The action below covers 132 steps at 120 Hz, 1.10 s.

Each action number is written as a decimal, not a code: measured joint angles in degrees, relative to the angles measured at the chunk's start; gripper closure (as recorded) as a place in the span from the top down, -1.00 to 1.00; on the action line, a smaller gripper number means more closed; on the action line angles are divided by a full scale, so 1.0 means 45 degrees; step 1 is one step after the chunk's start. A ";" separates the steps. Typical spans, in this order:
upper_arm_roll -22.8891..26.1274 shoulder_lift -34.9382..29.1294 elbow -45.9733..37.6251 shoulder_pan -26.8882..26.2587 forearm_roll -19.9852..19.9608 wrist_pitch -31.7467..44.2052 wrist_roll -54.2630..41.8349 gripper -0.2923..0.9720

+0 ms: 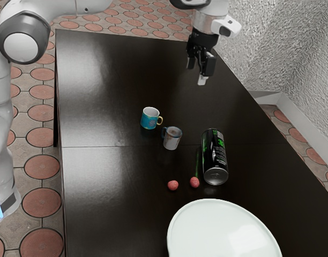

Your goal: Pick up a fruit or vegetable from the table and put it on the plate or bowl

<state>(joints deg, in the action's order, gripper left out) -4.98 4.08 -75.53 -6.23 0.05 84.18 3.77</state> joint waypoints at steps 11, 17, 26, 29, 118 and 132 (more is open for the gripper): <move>0.0015 0.0004 0.0002 -0.0004 -0.0027 -0.0056 0.0017 0.54; 0.0022 0.0003 0.0002 -0.0040 -0.0034 -0.0081 0.0029 0.54; -0.0001 -0.0014 0.0015 -0.0105 -0.0049 -0.0163 0.0045 0.54; -0.0017 -0.0023 0.0018 -0.0117 -0.0046 -0.0185 0.0049 0.54; 0.1824 -0.1544 -0.2002 -0.0251 0.0289 -0.1105 -0.2299 0.54; 0.2023 -0.2462 -0.3480 -0.0268 0.0150 -0.0425 -0.2495 0.54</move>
<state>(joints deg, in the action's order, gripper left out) 4.13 -7.00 -91.19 -7.43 0.72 82.27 -7.46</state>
